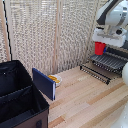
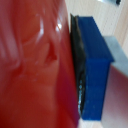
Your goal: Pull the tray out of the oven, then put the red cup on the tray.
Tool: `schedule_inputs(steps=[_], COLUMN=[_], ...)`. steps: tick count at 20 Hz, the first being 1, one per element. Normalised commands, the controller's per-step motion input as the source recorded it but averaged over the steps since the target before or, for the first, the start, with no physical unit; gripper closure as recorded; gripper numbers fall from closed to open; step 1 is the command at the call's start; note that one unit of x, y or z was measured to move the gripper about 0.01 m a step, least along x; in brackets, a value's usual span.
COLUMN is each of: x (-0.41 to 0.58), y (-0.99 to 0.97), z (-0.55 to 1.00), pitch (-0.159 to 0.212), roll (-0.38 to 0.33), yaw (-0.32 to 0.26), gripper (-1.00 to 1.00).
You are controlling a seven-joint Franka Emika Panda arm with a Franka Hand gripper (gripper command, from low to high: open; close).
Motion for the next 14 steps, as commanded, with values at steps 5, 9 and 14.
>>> schedule_inputs(steps=[5, 9, 14], x=[0.093, 0.243, 0.361], y=[-0.9, -0.61, -0.23], z=[-0.06, -0.32, -0.26], pitch=[-0.019, 0.0, 0.01], roll=[-0.017, -0.016, 0.0], yaw=[-0.094, -0.164, -0.143], gripper=[1.0, 1.0, 1.0])
